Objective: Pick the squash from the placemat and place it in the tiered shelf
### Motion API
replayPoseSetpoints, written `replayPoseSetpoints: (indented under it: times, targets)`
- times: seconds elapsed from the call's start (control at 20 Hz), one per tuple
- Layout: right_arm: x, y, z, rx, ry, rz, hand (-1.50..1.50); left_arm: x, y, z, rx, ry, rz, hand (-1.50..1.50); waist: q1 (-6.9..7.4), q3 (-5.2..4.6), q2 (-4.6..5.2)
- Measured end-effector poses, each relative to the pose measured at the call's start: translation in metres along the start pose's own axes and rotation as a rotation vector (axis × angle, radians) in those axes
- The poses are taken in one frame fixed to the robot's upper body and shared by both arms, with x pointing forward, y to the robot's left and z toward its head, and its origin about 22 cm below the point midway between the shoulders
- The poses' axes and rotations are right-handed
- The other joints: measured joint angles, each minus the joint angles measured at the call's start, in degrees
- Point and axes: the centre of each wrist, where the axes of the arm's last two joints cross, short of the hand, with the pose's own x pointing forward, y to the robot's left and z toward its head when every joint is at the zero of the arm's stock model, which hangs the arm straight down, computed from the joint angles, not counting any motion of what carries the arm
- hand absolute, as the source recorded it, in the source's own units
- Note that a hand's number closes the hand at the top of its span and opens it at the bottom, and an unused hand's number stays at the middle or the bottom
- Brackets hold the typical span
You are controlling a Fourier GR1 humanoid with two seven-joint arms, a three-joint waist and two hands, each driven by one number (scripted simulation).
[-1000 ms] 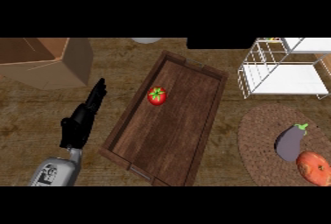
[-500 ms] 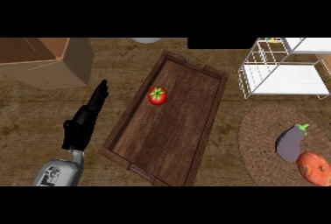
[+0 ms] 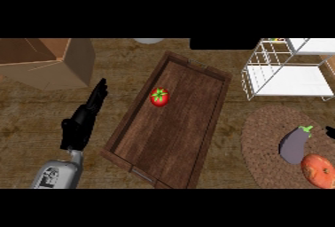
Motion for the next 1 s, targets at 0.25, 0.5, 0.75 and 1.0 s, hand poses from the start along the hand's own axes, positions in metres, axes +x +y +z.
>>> replayPoseSetpoints:
  times: [0.25, 0.5, 0.75, 1.0]
  targets:
    - [-0.002, 0.008, -0.004, -0.001, 0.013, 0.016, -1.5, -0.005, 0.001, 0.001, 0.003, 0.006, 0.007, 0.0, -0.04, 0.01, 0.01]
    - [-0.009, 0.019, -0.017, 0.004, 0.024, 0.028, -1.5, -0.002, -0.004, -0.002, 0.002, 0.005, 0.01, 0.0, 0.05, 0.0, 0.02]
    - [-0.012, 0.029, -0.03, 0.016, 0.025, 0.03, -1.5, -0.003, -0.003, -0.001, -0.009, 0.004, 0.01, 0.0, 0.09, 0.01, 0.02]
    - [-0.018, 0.038, -0.034, 0.028, 0.024, 0.025, -1.5, -0.007, -0.003, 0.0, -0.007, 0.006, 0.009, 0.0, 0.05, 0.02, 0.03]
